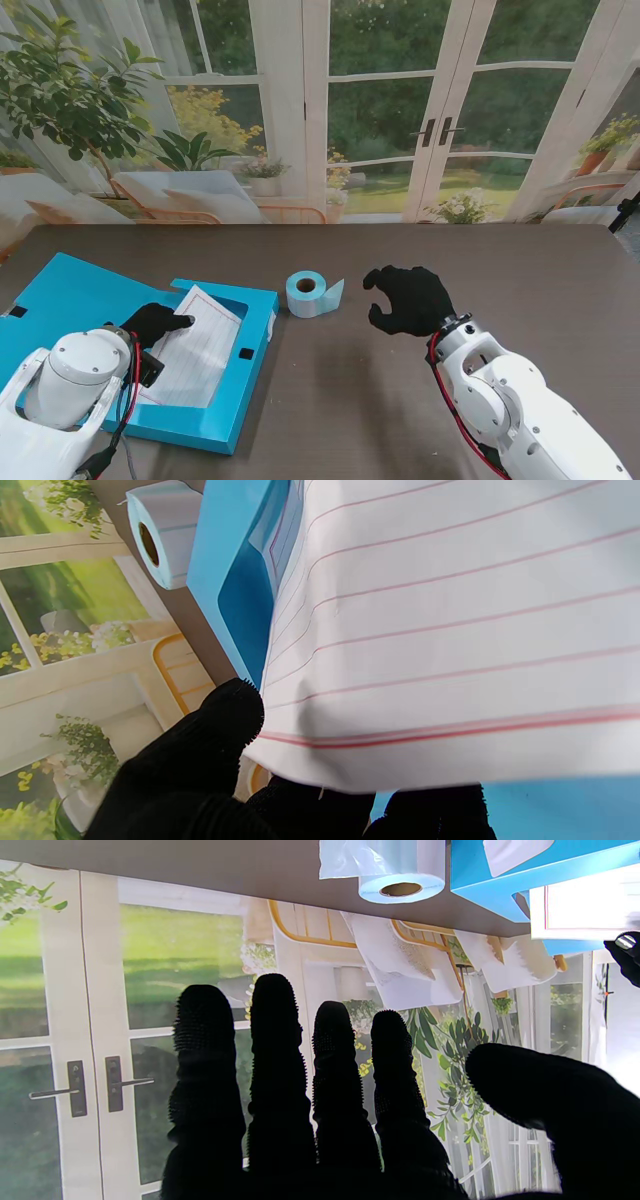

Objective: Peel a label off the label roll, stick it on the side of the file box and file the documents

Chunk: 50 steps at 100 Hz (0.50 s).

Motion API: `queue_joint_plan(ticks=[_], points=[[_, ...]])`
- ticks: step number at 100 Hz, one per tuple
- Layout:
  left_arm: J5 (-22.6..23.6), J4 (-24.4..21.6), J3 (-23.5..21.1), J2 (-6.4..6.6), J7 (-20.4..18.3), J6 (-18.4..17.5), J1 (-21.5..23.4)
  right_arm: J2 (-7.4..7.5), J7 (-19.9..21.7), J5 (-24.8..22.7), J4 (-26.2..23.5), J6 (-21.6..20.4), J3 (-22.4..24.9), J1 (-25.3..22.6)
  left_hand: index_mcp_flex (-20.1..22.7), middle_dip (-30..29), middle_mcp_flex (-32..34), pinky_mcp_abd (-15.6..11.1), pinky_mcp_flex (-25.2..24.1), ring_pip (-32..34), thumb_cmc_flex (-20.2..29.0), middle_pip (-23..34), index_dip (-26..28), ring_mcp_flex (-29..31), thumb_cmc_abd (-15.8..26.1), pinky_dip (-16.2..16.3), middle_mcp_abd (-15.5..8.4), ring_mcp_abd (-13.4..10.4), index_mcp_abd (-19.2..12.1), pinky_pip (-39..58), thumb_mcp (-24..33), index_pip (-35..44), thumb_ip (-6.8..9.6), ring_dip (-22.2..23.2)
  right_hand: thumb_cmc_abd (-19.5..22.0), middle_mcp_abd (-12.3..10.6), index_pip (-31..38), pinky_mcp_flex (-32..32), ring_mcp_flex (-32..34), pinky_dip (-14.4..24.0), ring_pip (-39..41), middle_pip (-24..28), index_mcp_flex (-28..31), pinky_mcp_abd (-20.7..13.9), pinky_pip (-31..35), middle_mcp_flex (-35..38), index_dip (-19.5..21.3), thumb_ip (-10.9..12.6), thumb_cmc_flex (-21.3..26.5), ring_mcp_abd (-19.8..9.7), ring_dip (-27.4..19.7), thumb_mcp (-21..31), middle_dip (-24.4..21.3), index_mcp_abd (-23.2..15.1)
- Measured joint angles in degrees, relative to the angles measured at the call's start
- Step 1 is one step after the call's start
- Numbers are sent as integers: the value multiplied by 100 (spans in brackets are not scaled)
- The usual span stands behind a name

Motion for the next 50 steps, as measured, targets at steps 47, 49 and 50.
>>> queue_joint_plan(ticks=[47, 49, 50], points=[[531, -293, -208, 120, -30, -553, 284, 6, 138, -6, 1, 10, 15, -47, -473, -830, -1100, -210, -1, -643, -938, -322, -399, -872, -228, -207, -336, -433, -316, -1684, 180, -452, -13, -642, 0, 1, 0, 0, -137, 2, -66, -14, 0, 1, -60, -75, 0, 0, 0, 57, 0, 0, -4, 0], [545, -317, -221, 117, -23, -574, 298, 6, 139, -2, 0, 13, 19, -50, -473, -845, -1100, -211, -1, -643, -938, -322, -400, -872, -228, -261, -340, -433, -345, -1688, 171, -452, -12, -666, 0, 2, 0, 0, -119, 2, -65, -14, 0, 1, -67, -75, 0, 0, 0, 59, -24, 0, -4, 0], [554, -330, -227, 116, -23, -581, 305, 6, 141, 0, -1, 15, 22, -52, -473, -847, -1100, -211, -1, -643, -958, -322, -400, -872, -228, -273, -340, -433, -362, -1695, 171, -452, -12, -684, 0, 2, 0, 0, -119, 2, -60, -14, 0, 2, -76, -87, 0, 0, 0, 59, -24, 0, -4, 0]])
